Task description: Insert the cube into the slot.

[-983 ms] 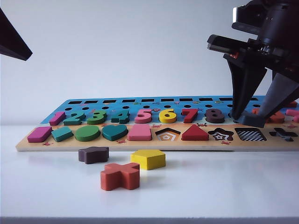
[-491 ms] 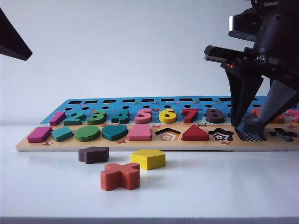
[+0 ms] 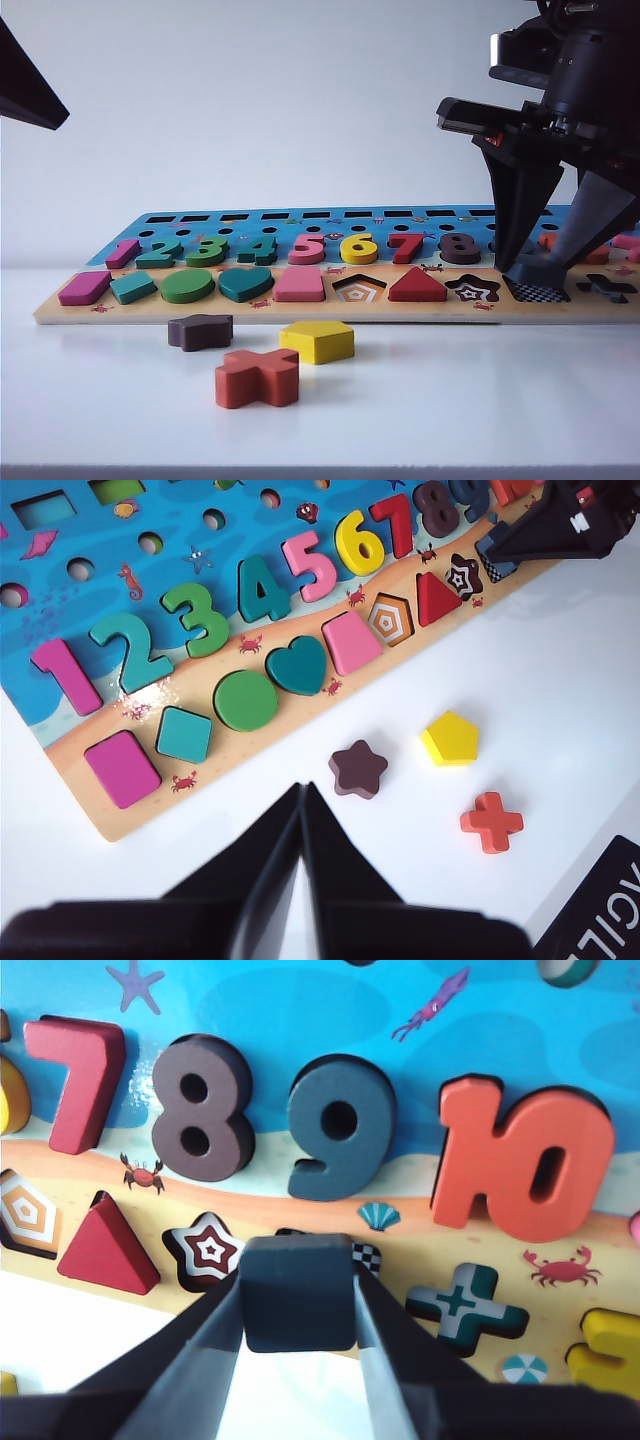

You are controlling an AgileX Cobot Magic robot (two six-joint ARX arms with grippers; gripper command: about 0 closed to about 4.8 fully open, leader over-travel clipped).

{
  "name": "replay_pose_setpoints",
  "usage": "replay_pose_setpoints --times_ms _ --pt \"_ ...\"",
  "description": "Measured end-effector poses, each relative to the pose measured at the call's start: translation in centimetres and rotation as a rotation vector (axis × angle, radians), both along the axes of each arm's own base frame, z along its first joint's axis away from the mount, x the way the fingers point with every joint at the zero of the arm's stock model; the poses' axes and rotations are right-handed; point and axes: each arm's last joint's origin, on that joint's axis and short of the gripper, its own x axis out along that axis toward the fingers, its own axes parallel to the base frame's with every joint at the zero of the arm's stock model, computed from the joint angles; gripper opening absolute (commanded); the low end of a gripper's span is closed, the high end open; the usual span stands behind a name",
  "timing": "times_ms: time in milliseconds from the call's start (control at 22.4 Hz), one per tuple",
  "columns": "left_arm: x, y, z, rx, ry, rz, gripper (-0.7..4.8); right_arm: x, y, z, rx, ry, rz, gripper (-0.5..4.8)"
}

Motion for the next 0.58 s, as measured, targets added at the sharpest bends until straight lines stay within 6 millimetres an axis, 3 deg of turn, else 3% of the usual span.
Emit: replay_pose_setpoints --times_ms 581 --pt "0.0 0.0 0.0 0.0 0.0 0.0 0.09 -0.06 -0.06 -0.03 -0.017 0.002 0.016 2.02"
